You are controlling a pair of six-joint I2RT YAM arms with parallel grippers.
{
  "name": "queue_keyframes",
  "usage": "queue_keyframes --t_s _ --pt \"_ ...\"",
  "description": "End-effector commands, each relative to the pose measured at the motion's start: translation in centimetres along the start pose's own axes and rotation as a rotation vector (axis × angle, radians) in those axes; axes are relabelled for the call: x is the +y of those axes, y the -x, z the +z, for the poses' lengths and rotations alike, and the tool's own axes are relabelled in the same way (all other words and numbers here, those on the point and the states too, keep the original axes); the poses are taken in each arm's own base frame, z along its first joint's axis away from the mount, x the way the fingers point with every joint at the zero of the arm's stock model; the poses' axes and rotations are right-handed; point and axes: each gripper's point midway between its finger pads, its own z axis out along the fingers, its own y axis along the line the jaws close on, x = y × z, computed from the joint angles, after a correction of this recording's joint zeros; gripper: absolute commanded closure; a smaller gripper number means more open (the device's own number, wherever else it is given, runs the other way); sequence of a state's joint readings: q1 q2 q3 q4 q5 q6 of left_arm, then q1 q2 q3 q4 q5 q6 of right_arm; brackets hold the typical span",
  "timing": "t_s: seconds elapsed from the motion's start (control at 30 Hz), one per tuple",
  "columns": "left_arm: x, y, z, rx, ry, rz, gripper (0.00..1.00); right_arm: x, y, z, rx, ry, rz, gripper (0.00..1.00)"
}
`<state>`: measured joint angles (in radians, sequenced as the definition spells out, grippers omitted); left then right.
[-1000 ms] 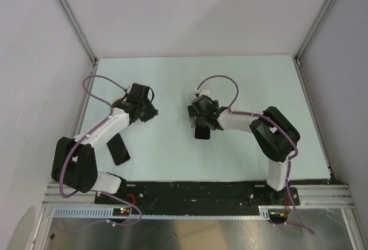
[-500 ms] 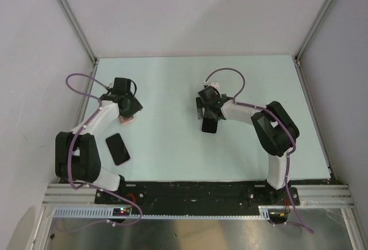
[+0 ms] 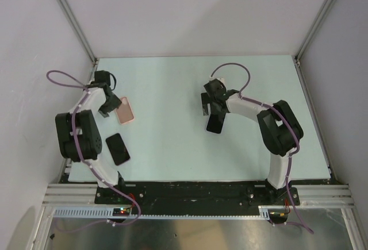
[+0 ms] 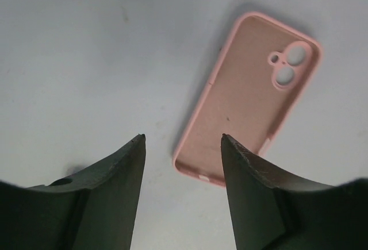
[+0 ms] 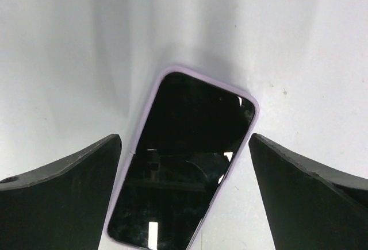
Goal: Put the phone into the phone case
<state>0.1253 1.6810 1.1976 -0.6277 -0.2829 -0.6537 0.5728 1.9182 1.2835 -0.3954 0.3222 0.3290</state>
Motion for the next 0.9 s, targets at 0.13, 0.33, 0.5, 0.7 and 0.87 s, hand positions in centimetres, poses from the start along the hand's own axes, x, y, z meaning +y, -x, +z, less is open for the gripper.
queue_keyframes --t_s 0.13,0.33,0.5,0.7,0.87 --pt "-0.4 -1.1 3.3 0.102 0.03 0.104 0.4 0.6 2.1 -1.0 -0.013 0.053 0.01 0.01" --pt "-0.5 -1.4 4.4 0.124 0.044 0.125 0.47 0.9 2.8 -1.9 -0.036 0.074 0.036 0.01" --pt "-0.3 -2.3 4.7 0.141 0.061 0.126 0.84 0.6 3.5 -3.7 -0.062 0.069 0.052 0.01" --pt "-1.9 -4.2 3.5 0.162 0.025 0.077 0.99 0.9 3.5 -5.4 -0.081 0.081 0.046 0.01" --pt "-3.8 -6.5 -0.7 0.149 -0.061 -0.039 1.0 1.6 3.1 -6.9 -0.095 0.108 0.045 0.01"
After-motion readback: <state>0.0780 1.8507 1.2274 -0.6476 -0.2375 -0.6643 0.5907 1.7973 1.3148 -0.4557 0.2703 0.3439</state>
